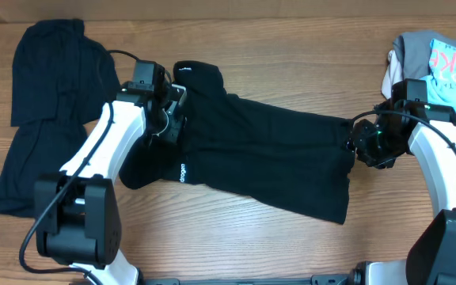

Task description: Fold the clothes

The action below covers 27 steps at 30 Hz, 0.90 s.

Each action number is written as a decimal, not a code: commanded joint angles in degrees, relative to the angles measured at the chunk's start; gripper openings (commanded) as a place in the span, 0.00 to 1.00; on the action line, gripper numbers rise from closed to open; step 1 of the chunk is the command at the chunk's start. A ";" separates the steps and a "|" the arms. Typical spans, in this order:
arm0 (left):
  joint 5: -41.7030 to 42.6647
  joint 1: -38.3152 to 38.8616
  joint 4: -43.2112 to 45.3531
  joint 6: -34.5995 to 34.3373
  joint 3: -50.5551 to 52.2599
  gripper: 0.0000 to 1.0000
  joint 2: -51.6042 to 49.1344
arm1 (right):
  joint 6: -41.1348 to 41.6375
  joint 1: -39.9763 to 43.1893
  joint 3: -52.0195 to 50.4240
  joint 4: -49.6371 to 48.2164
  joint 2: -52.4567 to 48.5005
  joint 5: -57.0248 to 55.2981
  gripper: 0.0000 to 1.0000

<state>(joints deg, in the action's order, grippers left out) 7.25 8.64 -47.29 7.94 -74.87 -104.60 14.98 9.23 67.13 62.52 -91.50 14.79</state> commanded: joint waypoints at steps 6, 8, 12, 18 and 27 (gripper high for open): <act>1.81 0.07 0.39 0.59 0.94 0.41 -3.61 | -0.17 -0.28 1.25 -0.48 -0.13 0.31 0.52; 1.79 0.07 0.90 0.59 0.94 0.38 -3.63 | -0.17 -0.28 1.25 -0.52 -0.13 0.31 0.52; 1.75 0.07 3.23 -0.92 0.94 0.30 -3.67 | -0.17 -0.28 1.25 -0.74 -0.13 0.31 0.52; 1.73 0.07 8.52 -6.71 0.94 0.06 -3.69 | -0.15 -0.28 1.25 -0.85 -0.13 0.31 0.52; 3.39 0.07 21.24 -12.46 0.90 0.04 -3.69 | 0.00 -0.28 1.25 -1.79 -0.13 0.31 0.52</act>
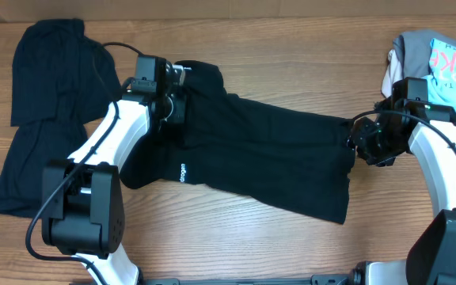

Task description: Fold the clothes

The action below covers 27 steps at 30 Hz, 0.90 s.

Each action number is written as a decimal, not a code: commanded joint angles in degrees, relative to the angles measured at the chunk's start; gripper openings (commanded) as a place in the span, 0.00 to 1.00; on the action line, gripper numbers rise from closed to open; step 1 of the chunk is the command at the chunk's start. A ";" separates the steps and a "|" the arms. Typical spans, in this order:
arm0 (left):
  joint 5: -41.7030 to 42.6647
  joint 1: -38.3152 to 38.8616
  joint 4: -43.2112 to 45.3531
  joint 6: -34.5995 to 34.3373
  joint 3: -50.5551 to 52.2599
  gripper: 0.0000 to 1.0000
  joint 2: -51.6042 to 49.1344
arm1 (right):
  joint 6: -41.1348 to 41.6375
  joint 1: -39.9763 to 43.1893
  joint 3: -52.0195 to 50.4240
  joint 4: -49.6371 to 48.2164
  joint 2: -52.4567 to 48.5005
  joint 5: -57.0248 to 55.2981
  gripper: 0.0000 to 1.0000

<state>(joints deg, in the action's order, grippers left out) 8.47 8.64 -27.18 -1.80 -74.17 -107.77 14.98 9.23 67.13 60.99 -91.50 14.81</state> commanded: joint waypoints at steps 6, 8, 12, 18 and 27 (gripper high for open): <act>2.56 0.02 -7.89 -2.47 0.15 0.05 -0.50 | 0.00 -0.28 1.25 0.57 -0.13 0.28 0.52; 2.58 -0.09 -11.28 -2.47 0.11 0.05 -0.48 | -0.02 -0.28 1.25 0.48 -0.13 0.28 0.52; 3.02 -0.09 -17.51 -1.90 0.07 0.04 -0.48 | 0.00 -0.28 1.25 0.35 -0.13 0.28 0.52; 3.26 0.07 -19.67 0.59 0.09 0.04 -0.57 | 0.00 -0.28 1.18 0.37 -0.13 0.28 0.52; 3.10 0.07 -10.05 0.52 0.11 0.04 -3.52 | 0.02 -0.28 1.18 0.33 -0.13 0.28 0.52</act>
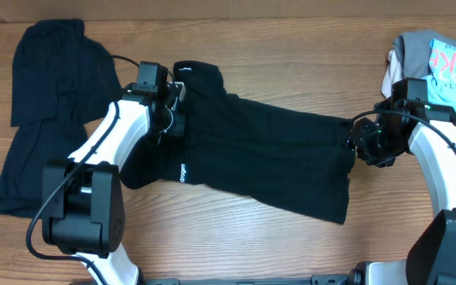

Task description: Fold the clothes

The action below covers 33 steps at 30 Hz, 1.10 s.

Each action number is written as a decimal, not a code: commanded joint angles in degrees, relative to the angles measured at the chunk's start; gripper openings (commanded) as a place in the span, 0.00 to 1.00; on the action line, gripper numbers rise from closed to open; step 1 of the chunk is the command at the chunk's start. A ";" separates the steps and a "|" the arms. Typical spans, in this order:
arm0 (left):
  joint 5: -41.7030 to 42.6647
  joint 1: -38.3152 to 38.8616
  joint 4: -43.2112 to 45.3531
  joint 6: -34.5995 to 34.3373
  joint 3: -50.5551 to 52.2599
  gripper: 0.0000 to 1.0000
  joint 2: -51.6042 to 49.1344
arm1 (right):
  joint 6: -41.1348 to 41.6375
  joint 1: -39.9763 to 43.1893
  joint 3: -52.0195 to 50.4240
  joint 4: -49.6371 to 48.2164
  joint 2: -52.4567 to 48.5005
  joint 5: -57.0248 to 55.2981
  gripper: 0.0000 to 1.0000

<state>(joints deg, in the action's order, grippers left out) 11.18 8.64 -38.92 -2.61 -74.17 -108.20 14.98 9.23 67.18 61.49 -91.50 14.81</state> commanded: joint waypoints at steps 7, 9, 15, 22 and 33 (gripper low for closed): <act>2.43 0.07 5.38 1.33 0.09 0.04 -11.21 | 0.02 -0.28 1.14 -0.17 -0.13 0.31 0.52; 2.43 0.00 7.04 1.31 0.09 0.04 -12.24 | 0.00 -0.28 1.14 -0.17 -0.13 0.31 0.52; 2.43 -0.04 8.13 1.09 -4.44 0.04 -12.00 | 0.00 -0.28 1.14 -0.28 -0.13 0.31 0.52; 0.74 0.02 -8.35 1.16 -20.02 0.22 -12.00 | -0.04 -0.28 1.16 0.11 -0.13 0.31 0.57; -5.05 -0.09 -23.12 1.33 -29.86 0.29 -12.00 | -3.10 -0.28 4.81 0.20 -0.13 1.33 0.67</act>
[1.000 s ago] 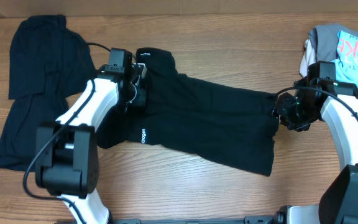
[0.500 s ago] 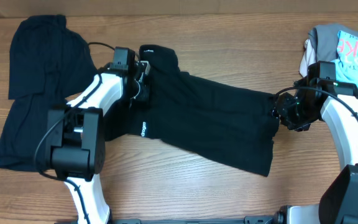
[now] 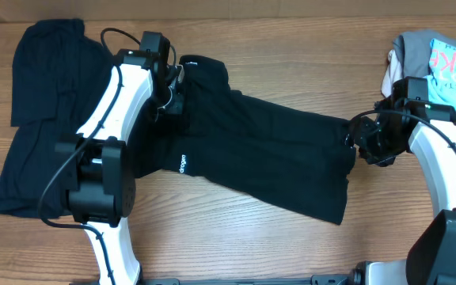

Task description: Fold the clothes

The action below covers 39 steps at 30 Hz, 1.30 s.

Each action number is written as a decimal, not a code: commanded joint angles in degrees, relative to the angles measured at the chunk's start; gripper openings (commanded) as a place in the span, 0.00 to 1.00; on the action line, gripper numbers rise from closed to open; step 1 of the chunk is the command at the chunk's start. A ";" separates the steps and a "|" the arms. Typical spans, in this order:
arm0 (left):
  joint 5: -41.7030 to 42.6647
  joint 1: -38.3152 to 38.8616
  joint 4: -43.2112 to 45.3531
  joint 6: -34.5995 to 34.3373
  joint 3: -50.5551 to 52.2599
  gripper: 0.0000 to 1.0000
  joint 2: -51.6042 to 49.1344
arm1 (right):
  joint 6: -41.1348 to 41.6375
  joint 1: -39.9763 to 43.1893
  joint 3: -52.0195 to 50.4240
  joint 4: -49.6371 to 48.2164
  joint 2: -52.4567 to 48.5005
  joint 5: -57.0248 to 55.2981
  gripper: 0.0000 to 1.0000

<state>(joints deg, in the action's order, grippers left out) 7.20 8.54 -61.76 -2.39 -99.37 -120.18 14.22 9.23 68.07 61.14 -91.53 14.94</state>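
A black garment (image 3: 267, 154) with a small white logo (image 3: 183, 165) lies spread across the middle of the table in the overhead view. My left gripper (image 3: 172, 85) sits at its upper left end, shut on the fabric near the waist. At the garment's right edge is my right gripper (image 3: 355, 142), which pinches the upper right corner. The fingertips of both grippers are mostly hidden by the wrists and the dark cloth.
Dark clothes (image 3: 50, 75) lie at the far left, reaching down to the table's left side (image 3: 22, 170). A pile with a light blue printed shirt (image 3: 450, 67) and a grey-white piece (image 3: 398, 63) sits at the back right, behind the right arm.
My left arm has moved toward the back of the table, and the garment's left end went with it. The logo sits a little higher. The right gripper has not moved.
My left gripper was on the garment's left part near the waist, then slightly further back, then forward again. Now it is further back with the cloth pulled along. The right gripper stayed at the garment's right corner throughout.
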 commanded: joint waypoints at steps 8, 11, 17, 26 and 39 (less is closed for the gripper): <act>0.59 -0.09 3.26 1.14 -21.18 0.37 -1.36 | -5.40 -0.28 15.78 8.07 -0.13 -0.55 0.77; 0.61 -0.57 7.56 2.05 -22.08 0.39 -2.62 | -5.51 -0.28 16.55 7.54 -0.13 -0.48 0.78; 1.73 -1.42 13.40 3.69 -22.10 0.63 -8.11 | -5.53 -0.28 16.55 8.17 -0.13 -0.50 0.79; 1.84 -1.44 21.64 7.28 -22.10 0.79 -16.24 | -5.51 -0.28 16.55 9.05 -0.13 -0.50 0.79; 3.34 -1.01 25.14 10.80 -22.08 0.78 -24.11 | -5.51 -0.28 16.52 8.39 -0.13 -0.52 0.78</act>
<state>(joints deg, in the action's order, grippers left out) 9.10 7.25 -37.17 6.37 -121.08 -142.54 8.99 9.23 83.26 70.15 -91.72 14.72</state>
